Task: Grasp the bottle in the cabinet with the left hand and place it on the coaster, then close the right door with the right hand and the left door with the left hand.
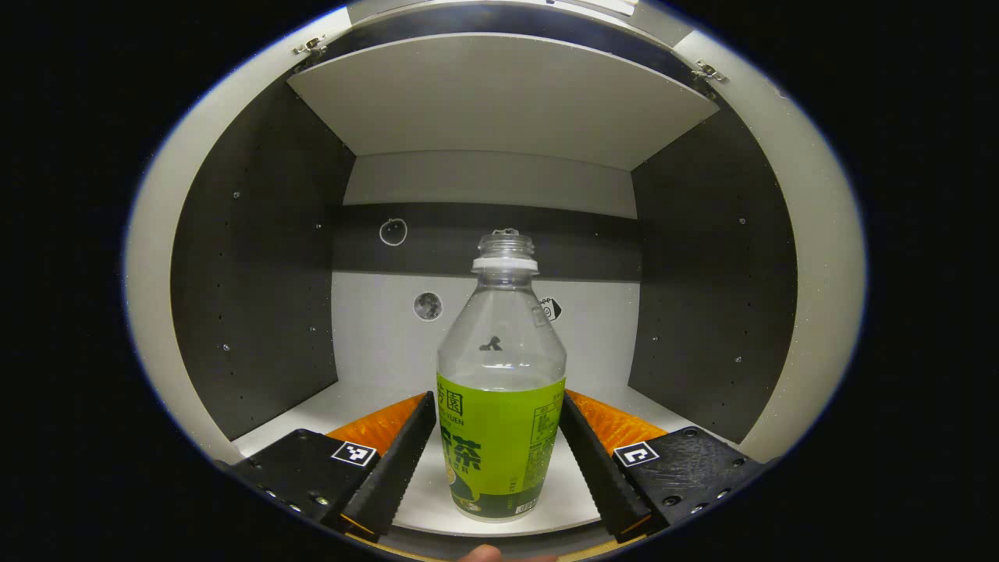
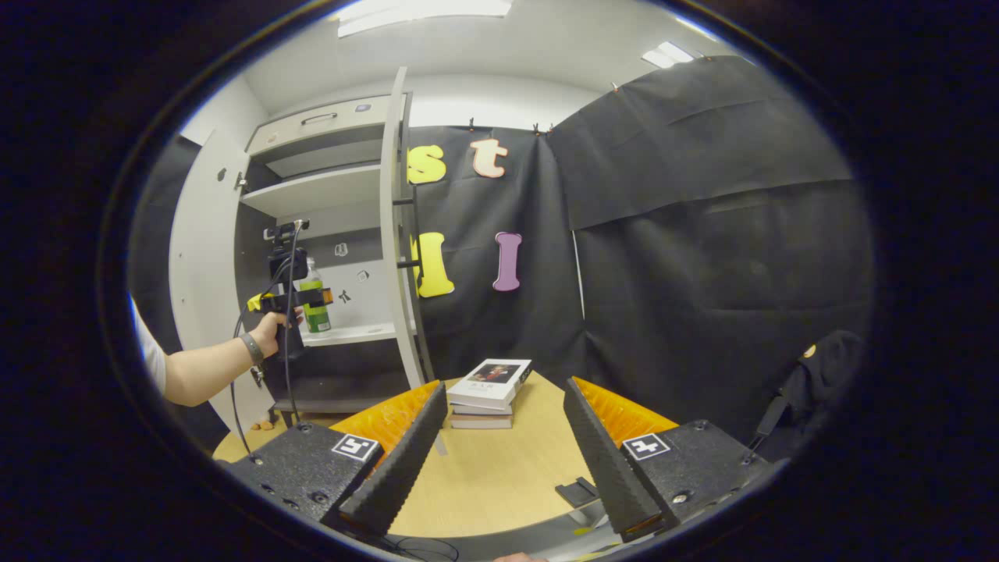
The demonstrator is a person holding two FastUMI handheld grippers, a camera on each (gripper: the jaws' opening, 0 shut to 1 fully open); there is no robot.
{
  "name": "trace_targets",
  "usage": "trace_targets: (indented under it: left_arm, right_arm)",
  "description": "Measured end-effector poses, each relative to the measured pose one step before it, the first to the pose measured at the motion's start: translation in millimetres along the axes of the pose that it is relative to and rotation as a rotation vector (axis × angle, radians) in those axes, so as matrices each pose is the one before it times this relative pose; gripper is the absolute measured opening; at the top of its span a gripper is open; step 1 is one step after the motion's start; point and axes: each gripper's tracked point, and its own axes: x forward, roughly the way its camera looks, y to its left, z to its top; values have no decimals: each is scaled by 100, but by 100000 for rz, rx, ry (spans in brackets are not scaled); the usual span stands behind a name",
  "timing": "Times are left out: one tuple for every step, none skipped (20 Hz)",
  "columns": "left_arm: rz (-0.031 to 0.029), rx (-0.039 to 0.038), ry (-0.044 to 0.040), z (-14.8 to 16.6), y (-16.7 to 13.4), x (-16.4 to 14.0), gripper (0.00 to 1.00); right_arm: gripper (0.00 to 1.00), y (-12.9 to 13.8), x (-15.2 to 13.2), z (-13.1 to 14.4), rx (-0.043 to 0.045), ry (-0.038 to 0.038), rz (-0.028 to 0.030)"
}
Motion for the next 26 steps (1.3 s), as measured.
trace_targets:
  left_arm:
    - [1447, -827, 203, -2, 323, -106, 77]
    - [-74, -1412, 3, 204, 38, -171, 75]
    - [-350, -1536, -948, 321, -63, -156, 73]
    - [-513, -1294, -672, 295, -62, -259, 70]
    - [-459, -796, -335, 234, -69, -435, 70]
    - [273, 114, -58, 307, 8, -555, 70]
    - [320, 1029, -789, 509, 8, -757, 70]
    - [-22, 1298, -1193, 585, 2, -897, 70]
    - [-420, 781, -1187, 639, 46, -907, 70]
    - [-616, -107, -858, 549, -64, -929, 70]
    - [-1083, -619, -363, 453, -87, -1169, 67]
    - [-779, -156, -87, 382, -106, -1152, 70]
    - [-284, 691, 224, 282, -69, -1292, 74]
    - [-196, 950, -24, 316, -4, -1287, 74]
    - [-11, 834, -382, 239, 62, -1319, 70]
    - [-361, 421, -741, 222, -96, -1431, 70]
    - [-674, -231, -1327, 312, -236, -1425, 70]
    - [-463, -684, -719, 102, -182, -1563, 70]
    - [-413, -1002, 6, -86, -200, -1434, 70]
    - [-449, -1284, 675, -350, -266, -1415, 70]
    - [-139, -1320, 816, -356, -251, -1429, 70]
    - [290, -1153, 72, -445, -165, -1311, 70]
    - [878, -662, 193, -475, -13, -1168, 70]
    - [1030, 82, 423, -674, 23, -1078, 70]
    - [1831, 1194, 86, -801, 231, -1042, 70]
    - [1666, 1697, 270, -1004, 164, -1004, 70]
  right_arm:
    - [99, -184, 138, -13, -398, -3, 83]
    - [99, -140, 21, 121, -425, -85, 114]
    - [99, -178, -25, 99, -308, -241, 147]
    - [99, -106, -26, 101, -223, -306, 235]
    - [99, -142, -60, 118, 48, -180, 415]
    - [99, -31, 90, -7, 179, -21, 649]
    - [99, -47, 77, -19, 304, 77, 964]
    - [98, 95, 74, 73, 178, -51, 1184]
    - [99, 40, 50, 78, -91, -267, 1244]
    - [99, 126, 71, 192, -365, -379, 1455]
    - [99, 154, 55, 110, -427, -456, 1607]
    - [99, 295, 79, 204, -301, -582, 2004]
    - [99, 279, 6, 232, -110, -684, 2119]
    - [99, 382, -52, 348, 9, -1140, 2325]
    - [99, 346, -102, 335, -140, -1405, 2377]
    - [99, 369, -68, 379, -477, -1187, 2347]
    - [99, 302, -93, 120, -856, -739, 2258]
    - [99, 242, -33, 257, -908, -511, 2023]
    - [99, 121, 24, 165, -843, 50, 1773]
    - [99, 191, -23, 288, -565, 68, 1818]
    - [99, 233, -42, 389, -347, -473, 1912]
    - [99, 98, -48, 412, -386, -732, 1619]
    - [99, 95, 125, 325, -477, -947, 1461]
    - [99, 16, 163, 312, -259, -619, 1064]
    - [99, -15, 291, 148, -159, 77, 1131]
    - [99, 95, 273, 373, -60, -30, 1548]
